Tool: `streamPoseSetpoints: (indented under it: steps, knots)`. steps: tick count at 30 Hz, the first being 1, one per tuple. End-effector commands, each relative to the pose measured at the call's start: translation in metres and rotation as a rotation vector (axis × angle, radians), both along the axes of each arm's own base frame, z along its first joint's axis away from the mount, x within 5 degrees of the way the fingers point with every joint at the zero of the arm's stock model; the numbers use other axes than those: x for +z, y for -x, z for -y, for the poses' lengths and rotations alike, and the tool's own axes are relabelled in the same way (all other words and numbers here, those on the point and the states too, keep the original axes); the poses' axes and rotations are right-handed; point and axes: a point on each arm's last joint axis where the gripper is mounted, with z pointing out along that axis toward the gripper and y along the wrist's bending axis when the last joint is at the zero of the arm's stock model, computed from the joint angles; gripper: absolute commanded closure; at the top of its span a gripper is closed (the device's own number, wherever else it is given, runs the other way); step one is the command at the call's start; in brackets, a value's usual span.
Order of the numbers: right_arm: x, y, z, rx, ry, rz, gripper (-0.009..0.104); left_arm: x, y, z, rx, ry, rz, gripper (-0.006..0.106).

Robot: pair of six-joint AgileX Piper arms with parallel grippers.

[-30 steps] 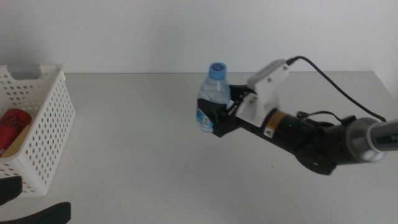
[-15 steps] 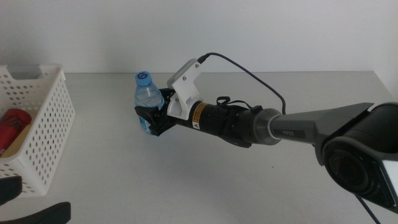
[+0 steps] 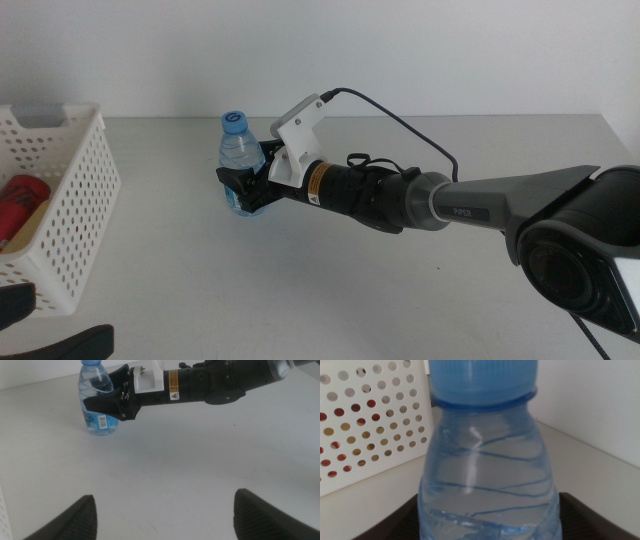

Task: Use arms to grab the bottles and put them into the dustbin to the left of the table.

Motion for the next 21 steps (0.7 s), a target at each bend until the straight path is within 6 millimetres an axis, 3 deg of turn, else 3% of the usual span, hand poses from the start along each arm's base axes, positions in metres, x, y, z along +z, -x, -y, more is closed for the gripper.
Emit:
streamPoseSetpoints:
  steps: [1,3,6,11,14,21]
  knots:
    - [0.055,0.004,-0.001,0.059,-0.109,0.074,0.027,0.014,-0.002,0.002,0.001,0.061,0.060,0.007]
    - [0.052,0.010,0.000,0.088,-0.093,0.033,0.013,0.014,-0.002,0.002,0.001,0.061,0.060,0.007]
    - [0.055,0.021,0.005,0.115,-0.062,0.013,0.005,0.014,-0.002,0.002,0.001,0.061,0.060,0.007]
    - [0.059,0.043,0.028,0.087,0.011,-0.038,0.007,0.014,-0.002,0.002,0.001,0.061,0.060,0.007]
    - [0.072,0.062,0.050,0.047,0.048,-0.064,0.010,0.014,-0.002,0.002,0.001,0.061,0.060,0.007]
    - [0.103,0.129,0.115,-0.031,0.077,-0.106,0.018,0.014,-0.002,0.002,0.001,0.061,0.060,0.007]
